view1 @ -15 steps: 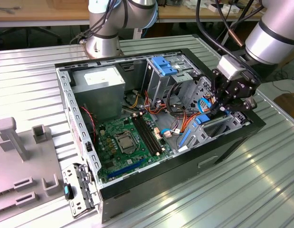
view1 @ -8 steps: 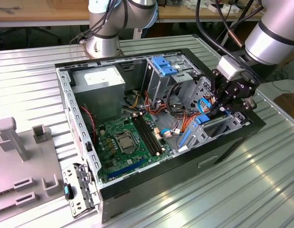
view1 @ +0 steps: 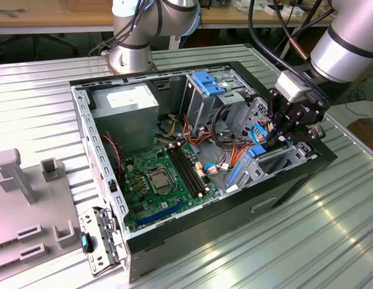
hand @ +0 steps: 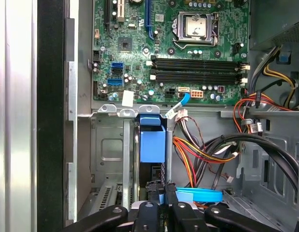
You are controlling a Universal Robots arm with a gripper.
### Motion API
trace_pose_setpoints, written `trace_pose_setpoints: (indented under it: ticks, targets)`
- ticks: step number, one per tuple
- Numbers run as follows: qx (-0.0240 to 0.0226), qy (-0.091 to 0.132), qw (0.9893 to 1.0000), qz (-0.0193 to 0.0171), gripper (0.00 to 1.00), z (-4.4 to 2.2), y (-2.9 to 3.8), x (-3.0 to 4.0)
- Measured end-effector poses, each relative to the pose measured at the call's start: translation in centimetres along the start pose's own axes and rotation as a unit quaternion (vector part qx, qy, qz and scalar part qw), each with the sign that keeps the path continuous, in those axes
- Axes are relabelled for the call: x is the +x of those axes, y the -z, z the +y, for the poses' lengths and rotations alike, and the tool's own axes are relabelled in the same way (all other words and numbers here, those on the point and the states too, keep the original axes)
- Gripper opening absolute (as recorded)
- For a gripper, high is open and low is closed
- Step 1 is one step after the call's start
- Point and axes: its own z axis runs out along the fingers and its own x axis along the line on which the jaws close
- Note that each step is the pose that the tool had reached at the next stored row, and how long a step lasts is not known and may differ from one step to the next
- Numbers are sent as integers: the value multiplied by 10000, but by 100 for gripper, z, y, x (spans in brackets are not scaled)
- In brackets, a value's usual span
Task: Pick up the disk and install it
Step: 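Insert the second disk wire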
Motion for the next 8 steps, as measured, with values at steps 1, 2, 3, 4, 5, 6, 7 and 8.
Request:
trace_pose_setpoints:
  ticks: [1,2,3,4,5,6,7,8]
  targets:
    - [1,0,10000,-4,16,0,3,0]
    - [1,0,10000,-6,18,0,14,-1]
    - [1,0,10000,-6,24,-1,32,-2]
    - [1,0,10000,-1,24,-1,55,-4]
    - [0,0,10000,0,24,-1,83,-6]
    - [0,0,10000,1,24,-2,126,-8]
    - [0,0,10000,2,24,-2,162,-10]
    - [0,0,10000,1,24,-2,163,-10]
